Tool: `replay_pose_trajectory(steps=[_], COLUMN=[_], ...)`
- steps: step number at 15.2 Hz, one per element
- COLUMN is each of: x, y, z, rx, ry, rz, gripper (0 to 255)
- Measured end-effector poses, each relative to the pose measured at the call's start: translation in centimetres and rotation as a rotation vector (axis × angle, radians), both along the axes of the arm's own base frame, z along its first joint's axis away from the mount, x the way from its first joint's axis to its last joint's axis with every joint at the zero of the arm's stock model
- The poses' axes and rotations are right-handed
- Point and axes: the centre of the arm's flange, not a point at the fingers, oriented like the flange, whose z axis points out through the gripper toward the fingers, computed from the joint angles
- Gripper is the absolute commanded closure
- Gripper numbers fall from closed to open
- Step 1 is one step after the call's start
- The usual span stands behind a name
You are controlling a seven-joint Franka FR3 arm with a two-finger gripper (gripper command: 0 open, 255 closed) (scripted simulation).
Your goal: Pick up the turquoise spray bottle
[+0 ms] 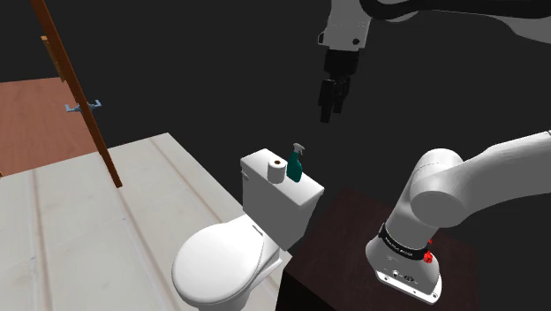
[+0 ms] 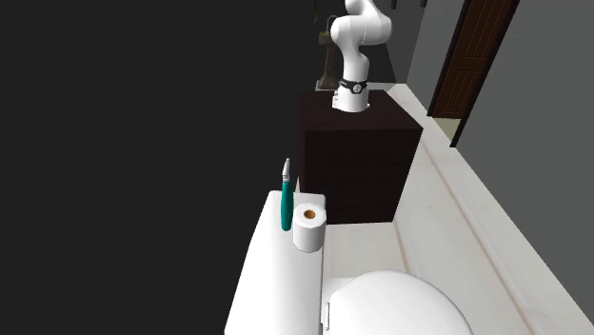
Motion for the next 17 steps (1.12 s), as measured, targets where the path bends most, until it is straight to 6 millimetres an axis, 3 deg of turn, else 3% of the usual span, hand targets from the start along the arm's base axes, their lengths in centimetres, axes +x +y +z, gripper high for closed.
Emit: replay_pose_trajectory(steps=[3, 17], x=[0.8, 9.3], y=[-1.1, -12.9], z=[-0.9, -11.8], rx=[0.001, 0.014], ry=[0.001, 0.002], rz=[0.001, 0.022], gripper=[0, 0])
